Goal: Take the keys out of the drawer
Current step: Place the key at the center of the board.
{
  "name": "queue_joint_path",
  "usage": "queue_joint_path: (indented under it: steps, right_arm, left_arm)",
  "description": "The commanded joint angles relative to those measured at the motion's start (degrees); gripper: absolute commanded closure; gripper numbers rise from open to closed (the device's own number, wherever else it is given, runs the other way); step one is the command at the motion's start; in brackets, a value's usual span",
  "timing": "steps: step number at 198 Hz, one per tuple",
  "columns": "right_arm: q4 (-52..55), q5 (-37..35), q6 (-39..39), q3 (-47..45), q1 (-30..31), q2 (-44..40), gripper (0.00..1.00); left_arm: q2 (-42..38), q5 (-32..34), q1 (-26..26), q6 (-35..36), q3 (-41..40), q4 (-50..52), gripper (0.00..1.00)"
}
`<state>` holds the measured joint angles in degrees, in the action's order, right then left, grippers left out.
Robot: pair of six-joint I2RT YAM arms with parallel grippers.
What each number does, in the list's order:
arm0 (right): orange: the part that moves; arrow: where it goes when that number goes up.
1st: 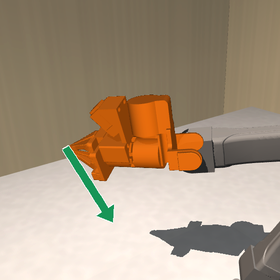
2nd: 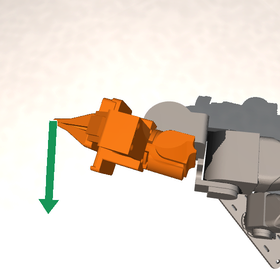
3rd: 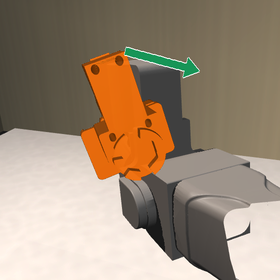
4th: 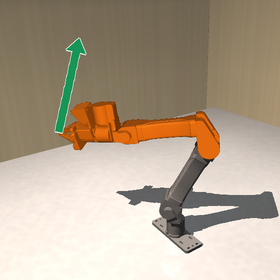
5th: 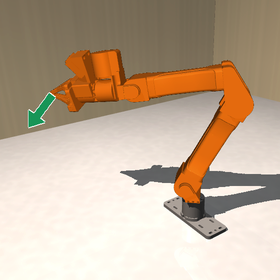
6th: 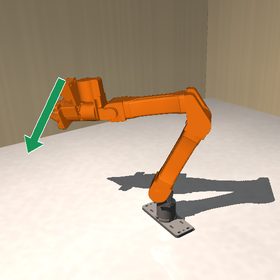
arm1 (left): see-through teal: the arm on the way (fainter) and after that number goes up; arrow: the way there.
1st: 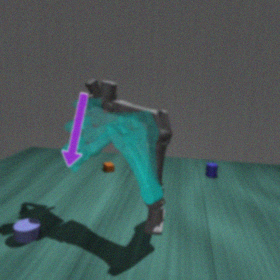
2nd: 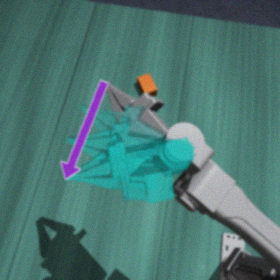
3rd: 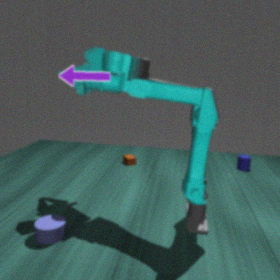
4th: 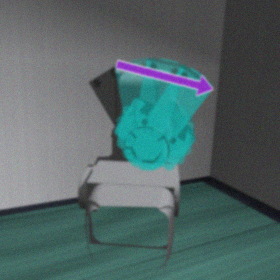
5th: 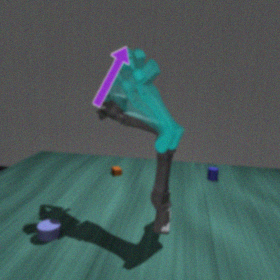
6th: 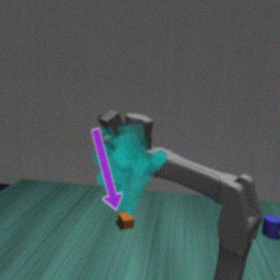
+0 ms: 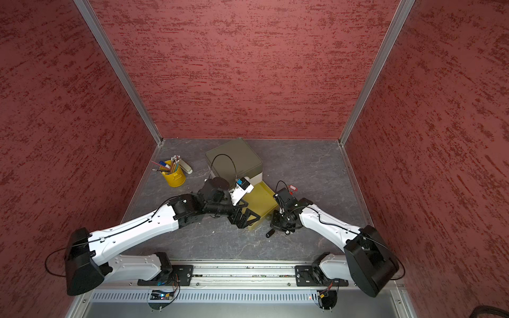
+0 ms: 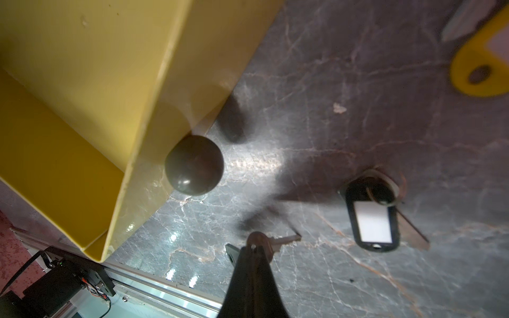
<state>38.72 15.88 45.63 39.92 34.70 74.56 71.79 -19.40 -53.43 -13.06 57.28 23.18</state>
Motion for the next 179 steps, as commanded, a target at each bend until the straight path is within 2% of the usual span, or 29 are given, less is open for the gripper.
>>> queue_joint_path:
  steps: [1,179]
  right_arm:
    - [-1.5,-0.1,-0.1,-0.5,0.5,1.0,0.98]
    - [-3.9,-0.2,0.7,-1.7,0.5,4.5,0.95]
  left_arm:
    - [-0.6,0.1,-0.4,0.6,-0.1,0.8,0.0]
    - [-1.1,-0.1,-0.3,0.7,-0.6,1.0,0.0]
